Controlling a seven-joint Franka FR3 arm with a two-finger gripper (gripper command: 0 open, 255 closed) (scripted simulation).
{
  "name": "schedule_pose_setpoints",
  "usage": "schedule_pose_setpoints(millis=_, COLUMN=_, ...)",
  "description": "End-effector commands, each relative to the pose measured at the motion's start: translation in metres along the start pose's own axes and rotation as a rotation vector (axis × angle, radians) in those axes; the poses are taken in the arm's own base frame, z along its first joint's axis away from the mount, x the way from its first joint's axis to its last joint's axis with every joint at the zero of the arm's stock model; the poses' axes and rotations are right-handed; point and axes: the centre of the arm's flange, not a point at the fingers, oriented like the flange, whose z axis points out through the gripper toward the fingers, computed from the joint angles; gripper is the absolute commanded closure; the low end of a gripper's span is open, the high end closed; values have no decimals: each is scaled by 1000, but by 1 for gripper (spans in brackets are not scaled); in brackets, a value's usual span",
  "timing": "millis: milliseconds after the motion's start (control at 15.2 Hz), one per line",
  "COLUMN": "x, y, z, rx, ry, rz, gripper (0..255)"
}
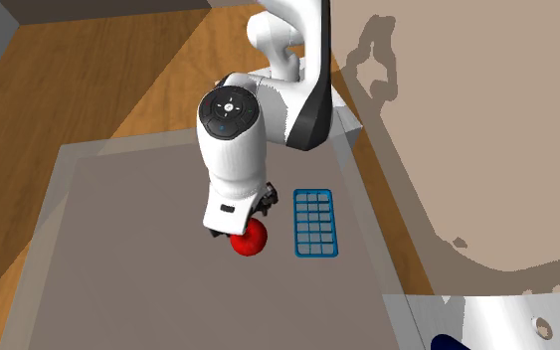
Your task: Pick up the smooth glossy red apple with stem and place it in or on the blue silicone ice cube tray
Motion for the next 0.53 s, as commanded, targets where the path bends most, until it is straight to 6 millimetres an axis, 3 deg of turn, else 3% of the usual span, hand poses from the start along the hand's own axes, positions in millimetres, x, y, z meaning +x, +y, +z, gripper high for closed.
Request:
schedule_pose_setpoints(millis=0, x=1, y=3, z=13, rx=-1, ry=0, rz=-1, gripper=0)
schedule_pose_setpoints(millis=264, x=1, y=3, z=37, rx=-1, ry=0, rz=-1, gripper=0)
schedule_pose_setpoints(millis=462, x=1, y=3, z=37, rx=-1, ry=0, rz=-1, gripper=0)
